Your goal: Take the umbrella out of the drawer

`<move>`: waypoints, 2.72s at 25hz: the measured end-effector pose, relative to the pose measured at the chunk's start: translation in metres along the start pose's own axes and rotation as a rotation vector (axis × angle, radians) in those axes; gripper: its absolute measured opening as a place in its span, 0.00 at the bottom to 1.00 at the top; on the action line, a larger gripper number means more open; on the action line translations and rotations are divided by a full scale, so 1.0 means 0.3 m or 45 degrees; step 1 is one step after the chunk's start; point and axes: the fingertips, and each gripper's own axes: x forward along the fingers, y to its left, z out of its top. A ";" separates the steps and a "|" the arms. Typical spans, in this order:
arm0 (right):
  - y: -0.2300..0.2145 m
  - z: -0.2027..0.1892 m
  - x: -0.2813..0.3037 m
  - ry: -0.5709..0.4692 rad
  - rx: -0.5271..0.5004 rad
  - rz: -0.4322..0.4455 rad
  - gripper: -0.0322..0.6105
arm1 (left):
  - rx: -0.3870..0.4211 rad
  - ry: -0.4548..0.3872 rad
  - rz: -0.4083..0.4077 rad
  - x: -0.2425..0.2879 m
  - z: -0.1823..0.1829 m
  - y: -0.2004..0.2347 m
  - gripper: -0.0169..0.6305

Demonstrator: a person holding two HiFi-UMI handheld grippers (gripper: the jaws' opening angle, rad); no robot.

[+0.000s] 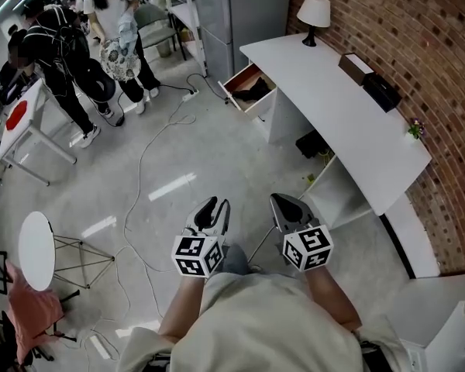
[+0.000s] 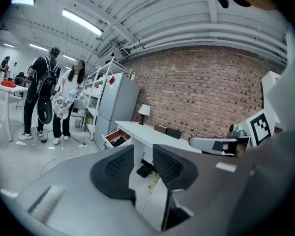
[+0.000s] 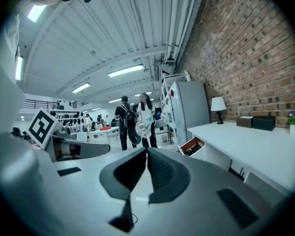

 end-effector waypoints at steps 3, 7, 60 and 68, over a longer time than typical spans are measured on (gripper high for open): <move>-0.018 0.009 0.038 0.014 0.014 0.033 0.19 | -0.028 0.003 0.011 0.021 0.010 0.025 0.24; -0.070 0.030 0.111 0.023 0.019 0.031 0.29 | -0.030 0.008 0.016 0.086 0.032 0.072 0.36; -1.036 0.121 1.760 0.270 -0.023 -0.065 0.63 | -0.115 0.235 -0.100 1.597 0.380 1.001 0.52; -1.247 -0.085 2.063 0.504 -0.182 0.038 0.63 | -0.179 0.282 0.023 1.808 0.377 1.120 0.52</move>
